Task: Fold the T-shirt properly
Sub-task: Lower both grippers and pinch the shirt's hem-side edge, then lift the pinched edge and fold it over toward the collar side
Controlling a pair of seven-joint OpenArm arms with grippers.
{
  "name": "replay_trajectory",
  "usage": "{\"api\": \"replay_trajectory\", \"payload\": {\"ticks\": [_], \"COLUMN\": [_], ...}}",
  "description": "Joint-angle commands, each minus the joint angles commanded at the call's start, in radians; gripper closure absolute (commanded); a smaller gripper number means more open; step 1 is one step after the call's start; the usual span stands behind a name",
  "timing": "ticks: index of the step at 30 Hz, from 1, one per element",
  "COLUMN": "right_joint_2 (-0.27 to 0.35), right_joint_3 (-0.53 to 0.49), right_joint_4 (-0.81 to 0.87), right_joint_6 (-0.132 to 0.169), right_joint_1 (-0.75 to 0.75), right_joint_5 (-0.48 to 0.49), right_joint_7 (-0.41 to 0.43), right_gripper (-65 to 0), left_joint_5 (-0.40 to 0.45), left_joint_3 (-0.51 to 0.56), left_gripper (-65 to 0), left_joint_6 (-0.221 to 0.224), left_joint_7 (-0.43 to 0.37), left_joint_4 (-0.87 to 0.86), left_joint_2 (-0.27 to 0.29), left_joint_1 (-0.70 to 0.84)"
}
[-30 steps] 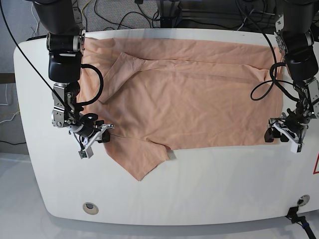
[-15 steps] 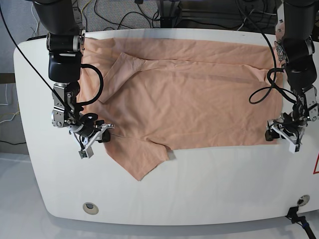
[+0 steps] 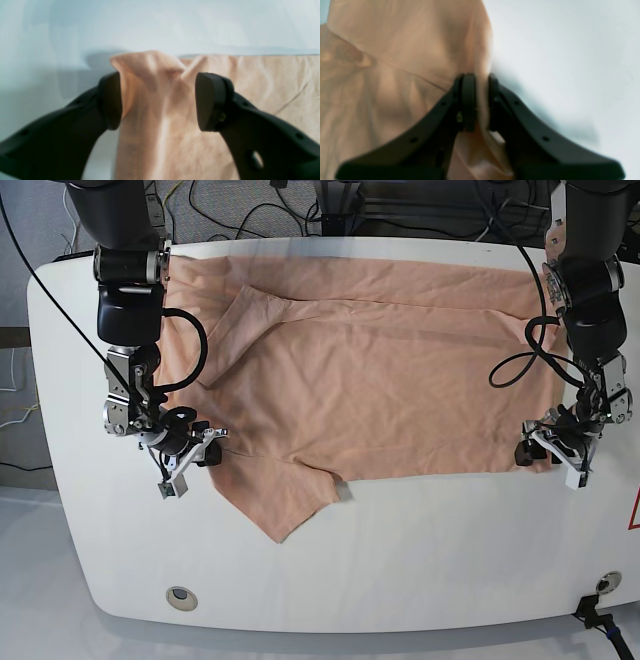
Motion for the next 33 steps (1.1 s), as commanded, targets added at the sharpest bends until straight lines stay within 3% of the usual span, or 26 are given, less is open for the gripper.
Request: {"api": "replay_trajectory", "payload": {"ticks": [7,8,15,19,22,25,29,33], "right_joint_2": [0.002,0.002,0.002,0.002,0.0,0.0,0.003,-0.005], "right_joint_3": [0.0,0.0,0.0,0.003,0.005,0.005,0.009,0.101], "right_joint_4": [0.0,0.0,0.08,0.176,0.259,0.367,0.525,0.695], "right_joint_6": [0.0,0.0,0.0,0.0,0.0,0.0,0.0,0.0], "right_joint_1": [-0.003,-0.003,-0.008,-0.028,-0.055,-0.092,-0.161,-0.229], "right_joint_5": [0.002,0.002,0.005,0.006,0.006,0.006,0.006,0.006], "right_joint_7": [0.0,0.0,-0.009,-0.052,-0.098,-0.166,-0.242,-0.364], "right_gripper": [-7.8,-7.8,-7.7,-7.7,-6.5,-0.1,0.0,0.0], "left_joint_5": [-0.002,-0.002,-0.003,-0.003,-0.003,-0.003,-0.003,-0.003], "left_joint_3": [0.0,0.0,-0.005,-0.006,-0.006,-0.006,-0.006,-0.006], "left_gripper": [-1.4,0.0,0.0,0.0,0.0,0.0,0.0,0.0], "left_joint_6": [0.005,0.005,0.0,0.0,-0.002,-0.002,-0.002,-0.002], "left_joint_7": [-0.031,-0.038,-0.08,-0.08,-0.078,-0.077,-0.077,-0.077], "left_joint_4": [0.0,0.0,0.006,0.115,0.201,0.296,0.42,0.557], "left_joint_2": [0.0,0.002,0.002,0.002,0.003,0.003,0.003,0.002], "left_joint_1": [-0.002,-0.002,0.002,0.051,0.107,0.176,0.281,0.379]}}
